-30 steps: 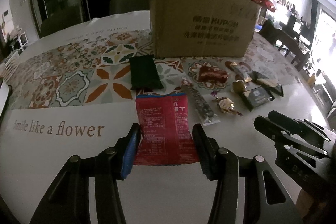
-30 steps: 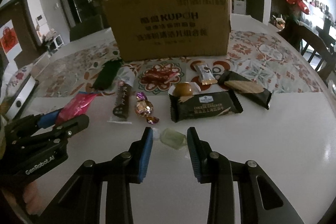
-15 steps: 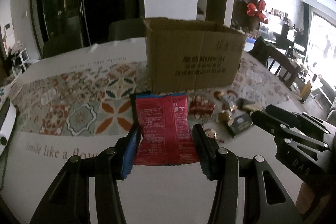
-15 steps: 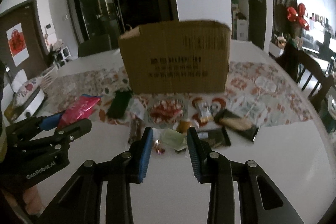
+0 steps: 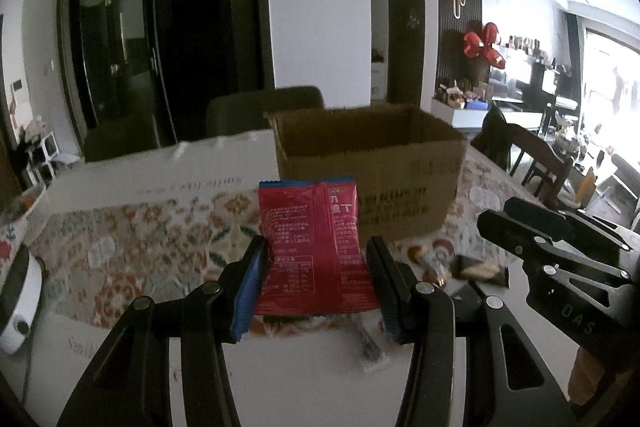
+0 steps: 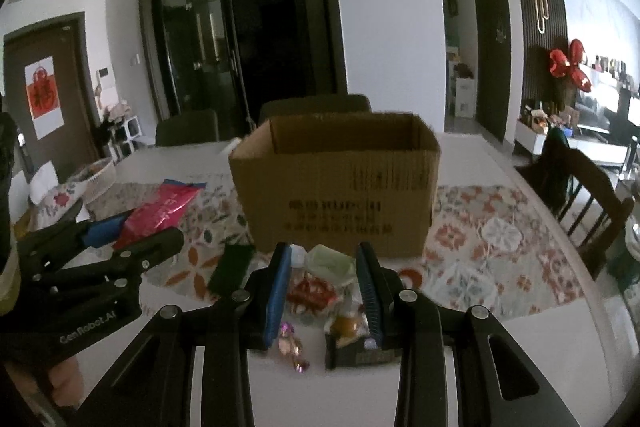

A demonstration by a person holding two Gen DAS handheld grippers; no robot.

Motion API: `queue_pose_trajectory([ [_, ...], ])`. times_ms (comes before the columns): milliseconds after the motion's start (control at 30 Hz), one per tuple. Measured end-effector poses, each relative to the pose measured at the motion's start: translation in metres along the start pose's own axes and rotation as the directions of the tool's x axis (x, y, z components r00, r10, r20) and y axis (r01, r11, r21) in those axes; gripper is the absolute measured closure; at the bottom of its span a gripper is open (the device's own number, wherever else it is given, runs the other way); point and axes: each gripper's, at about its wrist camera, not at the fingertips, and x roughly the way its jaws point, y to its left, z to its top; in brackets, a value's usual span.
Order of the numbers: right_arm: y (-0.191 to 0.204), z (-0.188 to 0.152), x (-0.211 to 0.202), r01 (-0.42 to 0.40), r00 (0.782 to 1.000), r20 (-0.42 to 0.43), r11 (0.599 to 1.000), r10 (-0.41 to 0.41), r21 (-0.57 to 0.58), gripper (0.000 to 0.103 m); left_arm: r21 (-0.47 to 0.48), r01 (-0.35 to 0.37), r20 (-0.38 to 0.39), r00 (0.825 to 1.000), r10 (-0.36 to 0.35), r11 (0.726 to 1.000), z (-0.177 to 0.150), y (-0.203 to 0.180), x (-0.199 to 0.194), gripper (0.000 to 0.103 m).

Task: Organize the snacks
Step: 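Carry the red packet into the box and open the left tool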

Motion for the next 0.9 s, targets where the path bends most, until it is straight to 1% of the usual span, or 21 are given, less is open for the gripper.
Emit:
queue_pose_trajectory([
  [167, -0.002, 0.024, 0.009, -0.004, 0.999, 0.042, 1.0, 0.005, -0.018, 0.068, 0.014, 0.004, 0.03, 1.0, -0.004, 1.0, 0.027, 0.003, 0.012, 0.053],
  [367, -0.01, 0.055, 0.025, -0.01, 0.997, 0.075, 0.999, 0.013, -0.039, 0.068, 0.034, 0.017, 0.044, 0.999, -0.018, 0.999, 0.053, 0.002, 0.026, 0.053],
  [500, -0.016, 0.073, 0.039, -0.021, 0.997, 0.07, 0.998, 0.025, -0.051, 0.068, 0.048, 0.022, 0.052, 0.998, -0.025, 0.999, 0.07, 0.0, 0.038, 0.053],
  [800, -0.031, 0.104, 0.065, 0.0, 0.998, 0.069, 0.997, 0.006, -0.077, 0.068, 0.087, 0.028, 0.058, 0.998, -0.033, 0.996, 0.104, -0.01, 0.069, 0.053],
  [900, -0.035, 0.113, 0.076, 0.001, 0.998, 0.058, 0.997, 0.004, -0.075, 0.068, 0.086, 0.035, 0.047, 0.998, -0.039, 0.996, 0.113, -0.012, 0.081, 0.053],
])
